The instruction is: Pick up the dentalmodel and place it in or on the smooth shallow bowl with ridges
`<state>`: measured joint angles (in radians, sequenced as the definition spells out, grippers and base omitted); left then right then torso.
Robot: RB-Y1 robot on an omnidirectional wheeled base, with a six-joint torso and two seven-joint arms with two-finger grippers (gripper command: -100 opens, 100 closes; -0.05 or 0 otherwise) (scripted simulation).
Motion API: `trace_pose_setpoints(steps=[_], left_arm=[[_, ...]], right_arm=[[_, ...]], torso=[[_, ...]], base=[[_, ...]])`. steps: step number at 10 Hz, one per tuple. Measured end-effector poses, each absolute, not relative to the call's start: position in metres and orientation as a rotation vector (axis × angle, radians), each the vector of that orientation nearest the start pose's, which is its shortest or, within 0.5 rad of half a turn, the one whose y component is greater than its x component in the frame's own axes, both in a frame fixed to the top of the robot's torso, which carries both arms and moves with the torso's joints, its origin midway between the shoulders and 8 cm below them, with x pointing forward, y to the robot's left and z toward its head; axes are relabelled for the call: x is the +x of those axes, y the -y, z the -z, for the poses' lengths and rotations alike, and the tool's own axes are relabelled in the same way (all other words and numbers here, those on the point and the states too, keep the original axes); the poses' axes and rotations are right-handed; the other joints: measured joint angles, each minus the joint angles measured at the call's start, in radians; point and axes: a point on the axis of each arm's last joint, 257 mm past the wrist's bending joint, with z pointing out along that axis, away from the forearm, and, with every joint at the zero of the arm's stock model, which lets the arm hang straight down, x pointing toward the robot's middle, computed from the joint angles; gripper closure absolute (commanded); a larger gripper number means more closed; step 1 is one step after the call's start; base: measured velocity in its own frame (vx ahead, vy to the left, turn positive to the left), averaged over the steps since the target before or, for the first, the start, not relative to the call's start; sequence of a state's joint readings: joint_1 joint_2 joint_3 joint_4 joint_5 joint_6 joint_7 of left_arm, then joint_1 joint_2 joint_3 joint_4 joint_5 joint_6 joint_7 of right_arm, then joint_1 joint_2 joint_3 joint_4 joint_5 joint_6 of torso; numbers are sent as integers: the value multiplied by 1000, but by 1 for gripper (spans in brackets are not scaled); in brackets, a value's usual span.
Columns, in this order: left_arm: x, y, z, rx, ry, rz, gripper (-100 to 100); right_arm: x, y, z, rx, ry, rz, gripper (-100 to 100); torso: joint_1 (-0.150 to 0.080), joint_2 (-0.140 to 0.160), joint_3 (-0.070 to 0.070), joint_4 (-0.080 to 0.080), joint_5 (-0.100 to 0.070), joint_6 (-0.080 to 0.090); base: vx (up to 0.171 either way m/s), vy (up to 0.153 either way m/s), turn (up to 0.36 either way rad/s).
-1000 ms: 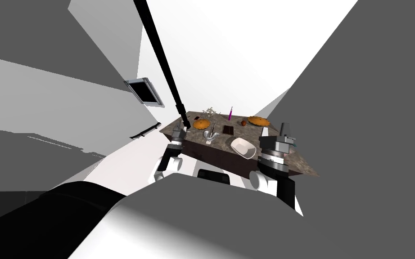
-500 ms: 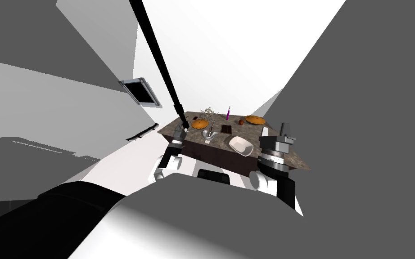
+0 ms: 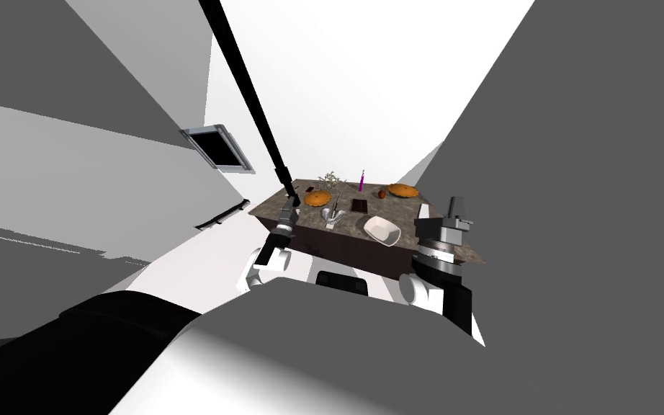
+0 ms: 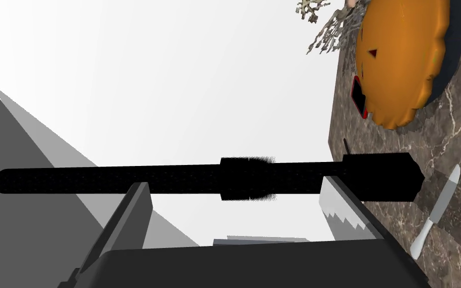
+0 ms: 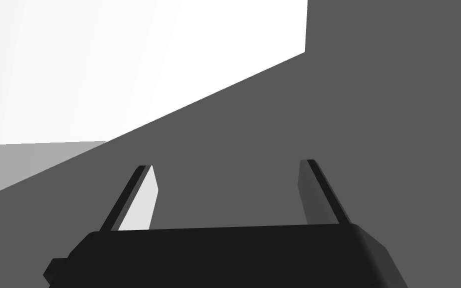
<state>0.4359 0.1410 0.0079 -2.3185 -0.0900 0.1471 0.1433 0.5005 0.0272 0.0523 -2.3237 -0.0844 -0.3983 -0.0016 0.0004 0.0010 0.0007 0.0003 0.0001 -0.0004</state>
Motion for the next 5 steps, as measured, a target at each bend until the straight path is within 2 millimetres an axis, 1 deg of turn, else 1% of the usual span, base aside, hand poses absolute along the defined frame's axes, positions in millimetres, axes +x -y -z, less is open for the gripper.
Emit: trace_pose_setpoints(steps=[3,4,5], left_arm=[[424,-298,95,-1085,-1103,1098,-100],[425,-300,99,-1105,-1115,1084,-100],[426,-302,105,-1124,-1126,1072,-100]], right_arm=[[353,274,-24,783,-580,-1400,0],[353,274,-24,783,-580,-1399,0],[353,274,-24,783,-580,-1399,0]], torso=[[0,0,0,0,0,0],[0,0,0,0,0,0],[0,0,0,0,0,0]], base=[[-21,3,-98],[-9,3,15],[-16,-1,-145]])
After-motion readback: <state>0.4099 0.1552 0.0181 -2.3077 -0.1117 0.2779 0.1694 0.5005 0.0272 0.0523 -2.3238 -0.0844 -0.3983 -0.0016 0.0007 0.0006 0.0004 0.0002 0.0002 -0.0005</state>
